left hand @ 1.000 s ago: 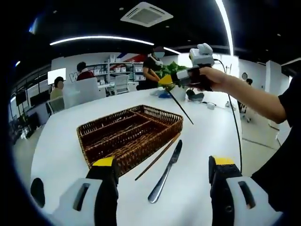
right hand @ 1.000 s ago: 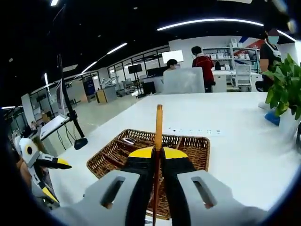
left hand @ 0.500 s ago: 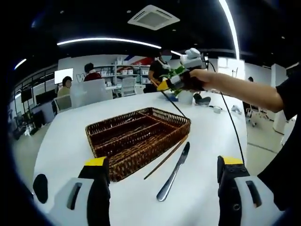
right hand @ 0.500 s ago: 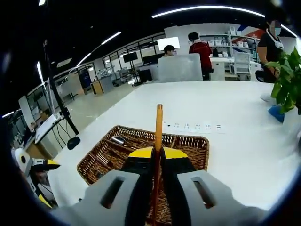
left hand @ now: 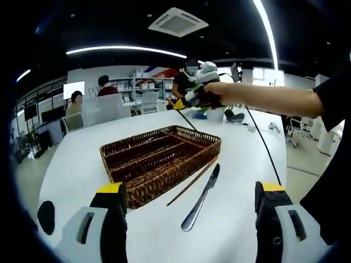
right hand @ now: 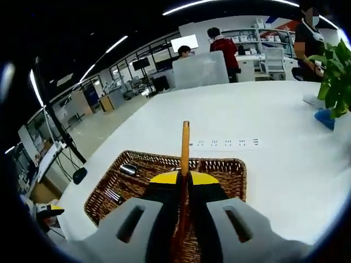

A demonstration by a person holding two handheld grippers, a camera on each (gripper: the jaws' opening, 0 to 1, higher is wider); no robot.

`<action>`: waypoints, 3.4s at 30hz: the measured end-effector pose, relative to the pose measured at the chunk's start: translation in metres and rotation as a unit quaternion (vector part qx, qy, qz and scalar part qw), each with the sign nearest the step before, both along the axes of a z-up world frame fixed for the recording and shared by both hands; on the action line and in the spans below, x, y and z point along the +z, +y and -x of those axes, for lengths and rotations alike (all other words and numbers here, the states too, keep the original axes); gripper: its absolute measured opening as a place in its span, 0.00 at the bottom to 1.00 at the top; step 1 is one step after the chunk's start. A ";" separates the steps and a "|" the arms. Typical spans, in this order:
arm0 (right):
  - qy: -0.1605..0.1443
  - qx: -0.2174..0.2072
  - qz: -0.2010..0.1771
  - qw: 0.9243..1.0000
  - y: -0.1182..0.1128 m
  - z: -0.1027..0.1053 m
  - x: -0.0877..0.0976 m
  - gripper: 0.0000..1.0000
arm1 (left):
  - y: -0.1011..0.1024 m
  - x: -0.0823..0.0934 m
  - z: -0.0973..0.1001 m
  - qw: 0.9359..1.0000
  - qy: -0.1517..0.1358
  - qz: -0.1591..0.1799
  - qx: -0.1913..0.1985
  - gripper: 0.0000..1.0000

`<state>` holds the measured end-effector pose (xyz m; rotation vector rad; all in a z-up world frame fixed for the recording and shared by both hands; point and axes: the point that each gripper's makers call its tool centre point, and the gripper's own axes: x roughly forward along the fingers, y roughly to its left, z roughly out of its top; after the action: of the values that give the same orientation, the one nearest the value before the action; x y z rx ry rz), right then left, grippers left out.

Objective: Arrange the knives, forks, and spoons in their matching storage slots by inserting each utensil handle-first until every utensil is classified and aligned in the correct compartment

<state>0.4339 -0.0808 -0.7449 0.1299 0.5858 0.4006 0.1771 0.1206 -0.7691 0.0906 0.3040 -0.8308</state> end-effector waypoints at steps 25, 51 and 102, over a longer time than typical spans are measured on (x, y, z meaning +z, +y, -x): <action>0.061 -0.053 -0.025 0.996 -0.003 -0.024 -0.090 0.05 | 0.023 -0.013 -0.003 1.000 -0.009 -0.016 0.010 0.99; 0.056 -0.084 0.013 0.995 -0.008 -0.016 -0.111 0.07 | 0.017 -0.020 -0.001 0.999 -0.008 -0.037 0.001 0.99; -0.089 0.155 0.102 0.979 -0.005 0.212 -0.032 1.00 | 0.013 0.001 0.000 0.997 0.051 -0.027 0.051 0.99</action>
<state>0.2221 -0.0861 -0.7772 -0.1946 0.4676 0.6440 0.1767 0.1339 -0.7683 0.0820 0.4238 -0.7267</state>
